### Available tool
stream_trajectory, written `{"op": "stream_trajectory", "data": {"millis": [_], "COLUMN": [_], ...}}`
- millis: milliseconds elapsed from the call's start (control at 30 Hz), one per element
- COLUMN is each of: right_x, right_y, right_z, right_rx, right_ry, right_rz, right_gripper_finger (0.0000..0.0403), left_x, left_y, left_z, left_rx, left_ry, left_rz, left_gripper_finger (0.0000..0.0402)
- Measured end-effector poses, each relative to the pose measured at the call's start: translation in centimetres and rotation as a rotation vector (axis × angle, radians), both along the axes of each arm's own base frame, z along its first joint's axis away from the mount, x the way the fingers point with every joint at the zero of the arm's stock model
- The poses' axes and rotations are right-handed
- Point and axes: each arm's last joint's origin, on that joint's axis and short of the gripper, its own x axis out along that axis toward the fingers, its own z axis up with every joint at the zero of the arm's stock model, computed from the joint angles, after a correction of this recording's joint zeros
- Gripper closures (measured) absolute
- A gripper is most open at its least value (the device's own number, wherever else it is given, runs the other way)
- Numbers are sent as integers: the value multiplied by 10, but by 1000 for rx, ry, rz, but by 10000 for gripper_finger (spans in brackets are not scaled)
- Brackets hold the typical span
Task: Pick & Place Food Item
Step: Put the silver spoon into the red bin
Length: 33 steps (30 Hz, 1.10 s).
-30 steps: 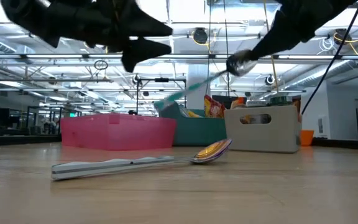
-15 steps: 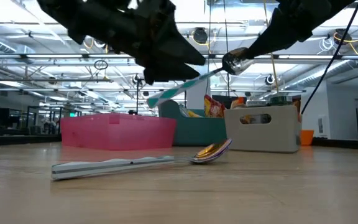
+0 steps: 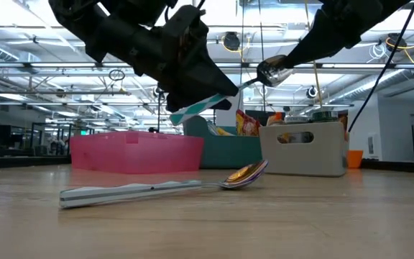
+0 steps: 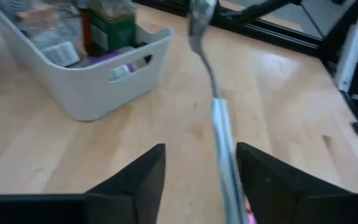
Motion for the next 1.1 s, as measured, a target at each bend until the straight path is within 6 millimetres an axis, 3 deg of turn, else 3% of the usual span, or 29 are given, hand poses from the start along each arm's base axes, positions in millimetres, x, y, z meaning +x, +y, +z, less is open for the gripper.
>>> {"op": "stream_trajectory", "data": {"millis": [300,433,633,833,1100], "right_x": [0,0,-5,-16,-18], "right_y": [0,-1,-3,5,7], "right_z": [0,0,9,18,20], "right_rx": [2,3,-12,29,37], "right_ry": [0,-12,-57,-99,-111], "right_rz": [1,-24,-64,-26,-14], "right_gripper_finger": [403,398,362,334,335], "left_x": [0,-1,-13,-57,-136], "left_y": [1,8,16,28,46], "left_z": [0,4,28,34,3], "left_rx": [-16,23,105,117,82], "left_ry": [4,-6,-73,-237,-464], "left_rz": [-44,-44,36,177,568], "left_gripper_finger": [370,371,373,374,374]}}
